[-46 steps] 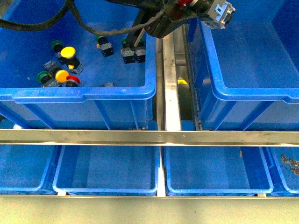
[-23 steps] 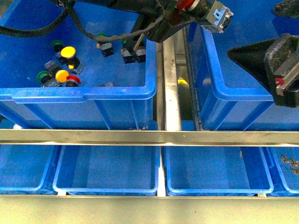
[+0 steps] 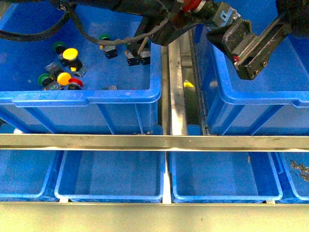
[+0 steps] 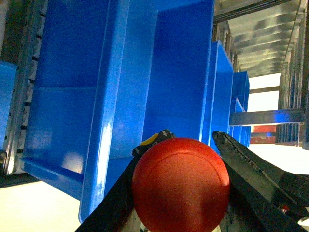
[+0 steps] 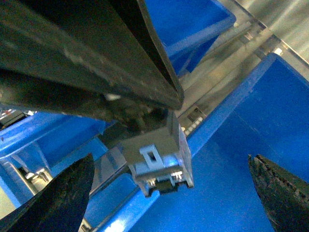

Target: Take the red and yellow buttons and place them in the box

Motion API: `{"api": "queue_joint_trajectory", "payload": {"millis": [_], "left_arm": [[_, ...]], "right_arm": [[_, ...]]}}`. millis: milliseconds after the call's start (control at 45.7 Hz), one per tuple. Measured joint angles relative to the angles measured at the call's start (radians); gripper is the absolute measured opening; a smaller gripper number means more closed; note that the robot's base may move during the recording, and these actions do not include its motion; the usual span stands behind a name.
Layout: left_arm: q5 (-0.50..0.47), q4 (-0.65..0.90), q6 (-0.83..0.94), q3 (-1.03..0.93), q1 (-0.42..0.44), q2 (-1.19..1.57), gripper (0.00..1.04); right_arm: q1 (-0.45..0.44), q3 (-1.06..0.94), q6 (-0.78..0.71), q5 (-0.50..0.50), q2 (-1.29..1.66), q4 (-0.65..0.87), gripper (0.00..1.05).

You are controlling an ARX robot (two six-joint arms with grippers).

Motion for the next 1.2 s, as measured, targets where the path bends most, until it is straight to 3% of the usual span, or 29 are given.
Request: {"api": "queue_joint_trajectory", "payload": {"millis": [657,1007,1094,1204], "left_arm": [[0.005,0.000,0.000,0.000,0.003,0.000,0.33],[0.006,0.000,0.000,0.000,0.008,0.002,0.33],[0.004,0.000,0.001,0.000,0.008,0.003,0.33],[0.003,0.000,0.002,0.000,0.009,0.003,0.33]], "right_arm": [[0.060,0.024,-0.105,-0.002,0.065,0.019,0.97],[0.052,0.035,-0.176,0.031,0.079,0.044,0.37],[0.050,0.036,-0.181,0.032,0.079,0.048,0.29],[0.050,0.036,-0.180,0.032,0.079,0.050,0.27]]}}
